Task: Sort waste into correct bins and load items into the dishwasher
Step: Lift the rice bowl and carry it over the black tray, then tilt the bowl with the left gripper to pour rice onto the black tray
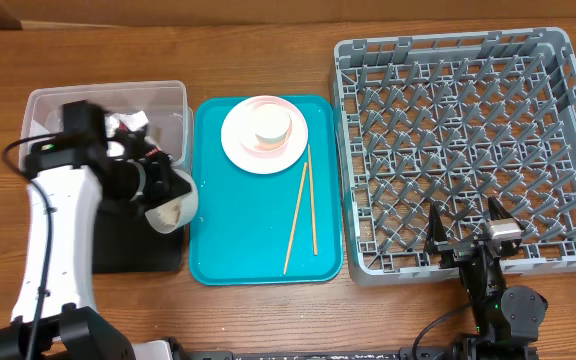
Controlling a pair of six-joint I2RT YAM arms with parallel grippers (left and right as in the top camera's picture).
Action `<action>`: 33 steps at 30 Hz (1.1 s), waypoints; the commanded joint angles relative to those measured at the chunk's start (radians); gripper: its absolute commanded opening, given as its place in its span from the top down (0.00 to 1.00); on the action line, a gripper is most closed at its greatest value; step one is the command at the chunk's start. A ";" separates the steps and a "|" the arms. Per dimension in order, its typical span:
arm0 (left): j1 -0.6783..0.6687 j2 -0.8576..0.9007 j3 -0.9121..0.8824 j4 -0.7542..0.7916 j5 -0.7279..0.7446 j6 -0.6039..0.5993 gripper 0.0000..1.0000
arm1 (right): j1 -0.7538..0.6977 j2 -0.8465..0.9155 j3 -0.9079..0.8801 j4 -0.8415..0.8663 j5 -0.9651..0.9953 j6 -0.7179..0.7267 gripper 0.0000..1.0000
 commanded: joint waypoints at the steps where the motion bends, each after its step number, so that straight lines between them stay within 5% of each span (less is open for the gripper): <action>1: 0.096 -0.024 0.015 -0.009 0.209 0.126 0.96 | 0.005 -0.008 -0.010 0.006 -0.001 -0.004 0.00; 33: 0.472 -0.024 -0.120 0.238 0.587 0.171 0.96 | 0.005 -0.008 -0.010 0.006 -0.001 -0.004 0.00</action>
